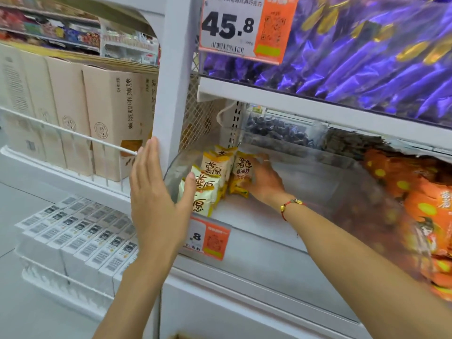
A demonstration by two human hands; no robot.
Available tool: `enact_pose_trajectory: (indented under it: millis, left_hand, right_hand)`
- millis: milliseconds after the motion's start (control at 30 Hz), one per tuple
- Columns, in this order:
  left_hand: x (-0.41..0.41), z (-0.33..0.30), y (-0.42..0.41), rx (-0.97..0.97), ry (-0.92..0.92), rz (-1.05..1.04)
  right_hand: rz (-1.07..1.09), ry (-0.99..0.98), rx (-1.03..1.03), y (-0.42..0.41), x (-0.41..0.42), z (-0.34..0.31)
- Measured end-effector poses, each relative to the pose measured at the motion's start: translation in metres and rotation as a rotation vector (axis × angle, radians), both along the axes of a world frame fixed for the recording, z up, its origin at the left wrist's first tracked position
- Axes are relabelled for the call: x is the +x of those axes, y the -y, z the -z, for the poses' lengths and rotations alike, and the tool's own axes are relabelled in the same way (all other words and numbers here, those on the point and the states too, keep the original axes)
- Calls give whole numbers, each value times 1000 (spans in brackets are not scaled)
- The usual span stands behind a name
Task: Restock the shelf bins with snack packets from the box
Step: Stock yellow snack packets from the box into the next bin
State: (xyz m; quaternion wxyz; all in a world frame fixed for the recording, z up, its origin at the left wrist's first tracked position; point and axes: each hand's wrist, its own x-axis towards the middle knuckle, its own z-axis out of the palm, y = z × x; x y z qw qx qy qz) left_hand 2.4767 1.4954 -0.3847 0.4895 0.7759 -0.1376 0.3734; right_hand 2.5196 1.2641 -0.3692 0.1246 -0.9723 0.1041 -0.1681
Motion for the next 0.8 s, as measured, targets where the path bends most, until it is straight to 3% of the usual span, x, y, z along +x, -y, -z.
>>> enact_pose_trajectory:
  millis: [167, 367, 667, 800]
  left_hand:
    - [0, 1, -1, -3, -1, 1]
    - [1, 0, -1, -2, 0, 9]
    - [-1, -1, -2, -21, -21, 34]
    - [-7, -6, -7, 67, -84, 52]
  right_hand:
    - [52, 122, -28, -5, 9, 1]
    - [33, 146, 219, -2, 6, 1]
    - [96, 82, -21, -11, -4, -12]
    - [36, 93, 29, -15, -33, -33]
